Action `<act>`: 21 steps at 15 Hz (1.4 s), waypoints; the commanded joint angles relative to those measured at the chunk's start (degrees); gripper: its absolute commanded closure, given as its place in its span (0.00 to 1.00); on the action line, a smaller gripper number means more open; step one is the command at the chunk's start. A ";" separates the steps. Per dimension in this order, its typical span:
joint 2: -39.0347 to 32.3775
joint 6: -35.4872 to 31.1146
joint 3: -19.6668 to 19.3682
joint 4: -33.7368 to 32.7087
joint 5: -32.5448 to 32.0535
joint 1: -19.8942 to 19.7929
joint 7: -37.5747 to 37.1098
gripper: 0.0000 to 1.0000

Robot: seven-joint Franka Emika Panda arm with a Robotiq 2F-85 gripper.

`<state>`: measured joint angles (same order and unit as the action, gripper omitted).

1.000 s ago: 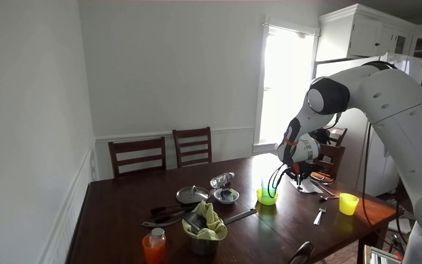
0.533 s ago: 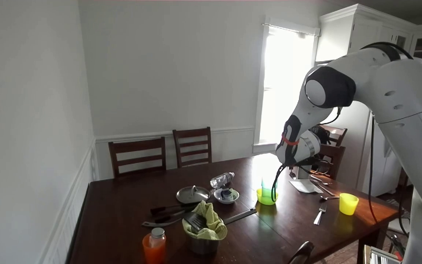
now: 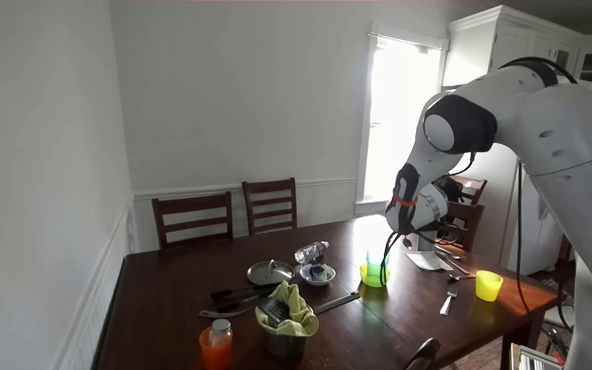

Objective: Pick up the spoon from the table and put it in the blue cup that is in the yellow bowl, pick up the fork and put it in the blue cup that is in the yellow bowl

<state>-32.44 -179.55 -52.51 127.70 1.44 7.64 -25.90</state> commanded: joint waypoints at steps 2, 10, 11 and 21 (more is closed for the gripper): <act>-2.70 -8.61 -6.40 2.13 5.98 9.99 1.77 0.98; -11.64 -14.21 -5.83 2.25 19.85 17.73 3.58 0.98; -13.13 -14.85 -5.91 2.19 21.37 18.50 3.59 0.98; -22.76 -15.64 -4.72 1.34 30.03 21.77 3.68 0.98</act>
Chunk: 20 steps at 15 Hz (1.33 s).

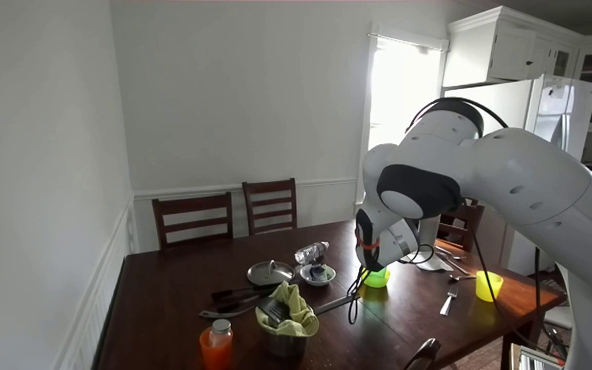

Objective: Pick up the spoon from the table and put it in the blue cup that is in the yellow bowl, pick up the fork and put it in the blue cup that is in the yellow bowl

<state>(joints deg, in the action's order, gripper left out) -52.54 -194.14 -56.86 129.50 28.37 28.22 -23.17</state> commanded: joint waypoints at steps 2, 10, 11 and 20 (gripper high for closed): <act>-3.43 -0.91 -0.44 -0.45 3.60 1.76 1.02 0.78; -0.47 -0.16 -1.55 0.93 2.89 2.94 2.34 0.09; 1.21 0.24 -1.72 1.33 2.29 2.76 2.86 0.03; 15.32 23.01 -11.61 4.75 -7.68 3.01 7.23 0.00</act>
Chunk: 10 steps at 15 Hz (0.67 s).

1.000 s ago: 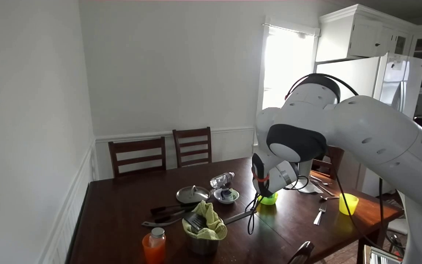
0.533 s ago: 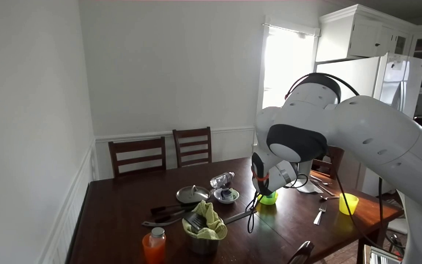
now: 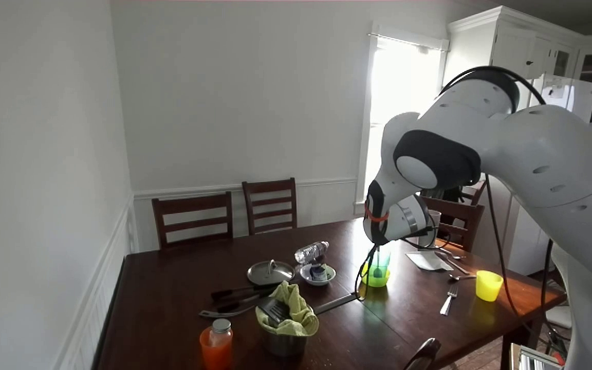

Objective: Pick up the spoon from the table and put it in the blue cup that is in the yellow bowl, pick up the fork and put it in the blue cup that is in the yellow bowl

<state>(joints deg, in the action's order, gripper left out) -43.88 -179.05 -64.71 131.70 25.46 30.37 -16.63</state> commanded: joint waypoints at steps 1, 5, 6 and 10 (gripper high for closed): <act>7.60 11.19 -4.84 2.25 -6.59 0.47 0.03 0.00; 12.19 23.51 -5.96 2.09 -11.77 -2.41 -2.68 0.00; 13.75 25.07 -4.57 2.38 -12.18 -4.10 -3.20 0.00; 17.77 24.88 2.60 4.26 -11.77 -12.49 -4.56 0.00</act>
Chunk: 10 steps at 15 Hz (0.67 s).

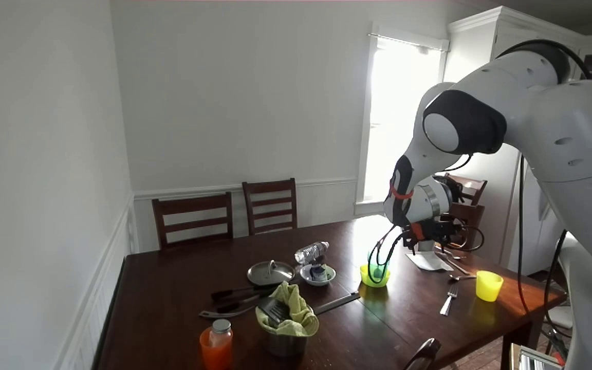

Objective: Pick up the spoon from the table and put it in the blue cup that is in the yellow bowl, pick up the fork and put it in the blue cup that is in the yellow bowl

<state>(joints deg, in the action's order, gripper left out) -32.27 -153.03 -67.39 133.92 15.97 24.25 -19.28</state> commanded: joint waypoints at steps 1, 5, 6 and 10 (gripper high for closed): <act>6.77 -2.39 7.14 2.81 -2.23 -8.49 -2.05 0.00; 8.06 -10.11 18.28 4.51 -0.96 -21.10 1.17 0.00; 7.26 -11.32 21.56 4.10 -0.53 -25.00 1.92 0.00; 6.20 -15.19 32.35 4.00 0.82 -37.98 4.53 0.00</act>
<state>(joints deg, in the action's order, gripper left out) -27.74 -165.64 -42.10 137.13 16.10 -4.83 -17.54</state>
